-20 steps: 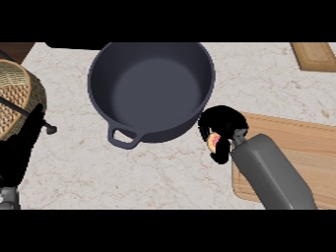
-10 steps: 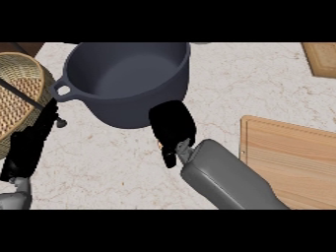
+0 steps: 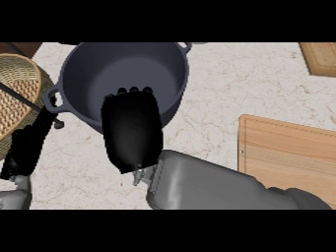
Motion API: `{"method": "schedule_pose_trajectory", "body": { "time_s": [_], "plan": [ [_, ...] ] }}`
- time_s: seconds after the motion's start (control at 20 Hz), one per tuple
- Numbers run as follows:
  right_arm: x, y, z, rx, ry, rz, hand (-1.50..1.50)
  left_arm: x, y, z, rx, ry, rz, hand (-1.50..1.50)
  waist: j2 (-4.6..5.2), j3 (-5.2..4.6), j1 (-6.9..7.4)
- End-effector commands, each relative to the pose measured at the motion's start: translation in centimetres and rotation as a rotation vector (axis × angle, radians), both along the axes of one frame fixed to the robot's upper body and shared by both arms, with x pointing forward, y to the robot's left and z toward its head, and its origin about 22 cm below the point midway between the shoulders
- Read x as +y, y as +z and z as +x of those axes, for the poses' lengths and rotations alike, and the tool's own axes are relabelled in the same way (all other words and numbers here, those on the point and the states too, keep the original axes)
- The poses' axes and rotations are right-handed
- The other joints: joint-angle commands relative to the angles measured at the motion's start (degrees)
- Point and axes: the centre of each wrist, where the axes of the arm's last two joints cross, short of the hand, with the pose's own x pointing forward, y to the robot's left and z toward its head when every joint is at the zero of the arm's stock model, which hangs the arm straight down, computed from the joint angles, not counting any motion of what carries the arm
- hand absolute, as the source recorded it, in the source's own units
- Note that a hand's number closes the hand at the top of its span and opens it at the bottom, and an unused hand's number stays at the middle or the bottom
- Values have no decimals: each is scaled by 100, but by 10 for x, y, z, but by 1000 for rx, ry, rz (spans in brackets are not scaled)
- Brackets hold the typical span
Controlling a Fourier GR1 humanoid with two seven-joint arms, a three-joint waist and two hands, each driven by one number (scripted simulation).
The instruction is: Pick the cupcake from the cutting board and place it in the pot
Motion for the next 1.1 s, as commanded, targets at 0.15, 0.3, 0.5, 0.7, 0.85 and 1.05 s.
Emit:
{"method": "schedule_pose_trajectory", "body": {
  "time_s": [0.15, 0.3, 0.5, 0.7, 0.85, 1.05],
  "plan": [
    [24, 28, -12, -72, -81, 229, 150, 12, -4, 1, -10, 19, 1, 0, 52, -6, -45],
    [29, 37, -2, -84, -80, 280, 150, 10, 7, 5, -11, 27, -3, 0, 53, 2, -141],
    [35, 59, 28, -139, -82, 313, 150, 2, -4, 3, -10, 30, -10, 0, 91, 0, -177],
    [34, 54, 48, -120, -82, 331, 150, 13, -4, -7, -8, 35, -14, 0, 84, 4, -250],
    [36, 67, 66, -120, -86, 334, 150, 25, 2, 3, -23, 60, -1, 0, 107, 0, -244],
    [23, 46, 102, -130, -113, 308, 150, 4, -6, -10, -25, 40, 7, 0, 129, 3, -171]
  ]
}}
